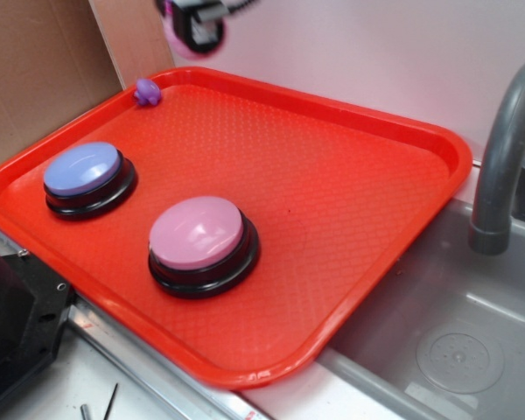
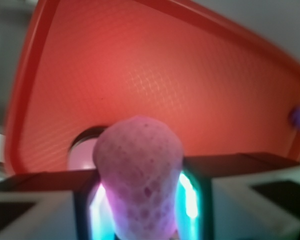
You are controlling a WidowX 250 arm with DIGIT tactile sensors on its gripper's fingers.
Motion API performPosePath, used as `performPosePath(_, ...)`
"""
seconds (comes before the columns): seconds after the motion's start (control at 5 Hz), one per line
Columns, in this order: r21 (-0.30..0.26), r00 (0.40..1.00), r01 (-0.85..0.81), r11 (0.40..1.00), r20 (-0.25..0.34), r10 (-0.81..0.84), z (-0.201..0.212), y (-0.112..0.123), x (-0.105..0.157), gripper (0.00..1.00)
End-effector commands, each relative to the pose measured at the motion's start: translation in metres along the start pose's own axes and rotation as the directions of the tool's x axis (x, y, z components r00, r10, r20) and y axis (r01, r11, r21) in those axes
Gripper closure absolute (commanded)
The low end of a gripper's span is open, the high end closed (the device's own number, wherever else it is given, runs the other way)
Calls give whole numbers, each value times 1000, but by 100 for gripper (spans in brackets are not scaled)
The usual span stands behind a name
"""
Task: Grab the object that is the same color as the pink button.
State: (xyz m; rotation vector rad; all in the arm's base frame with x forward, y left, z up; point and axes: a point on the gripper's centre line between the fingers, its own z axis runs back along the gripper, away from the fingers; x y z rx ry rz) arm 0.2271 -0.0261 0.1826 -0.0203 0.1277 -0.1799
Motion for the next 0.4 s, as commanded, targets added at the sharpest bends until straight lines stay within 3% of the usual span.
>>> performPosePath(0.0, -64, 887, -439, 896, 126, 444, 40, 20, -27, 100)
performPosePath(0.2, 43, 904, -419, 907, 118, 412, 38, 15, -17, 100)
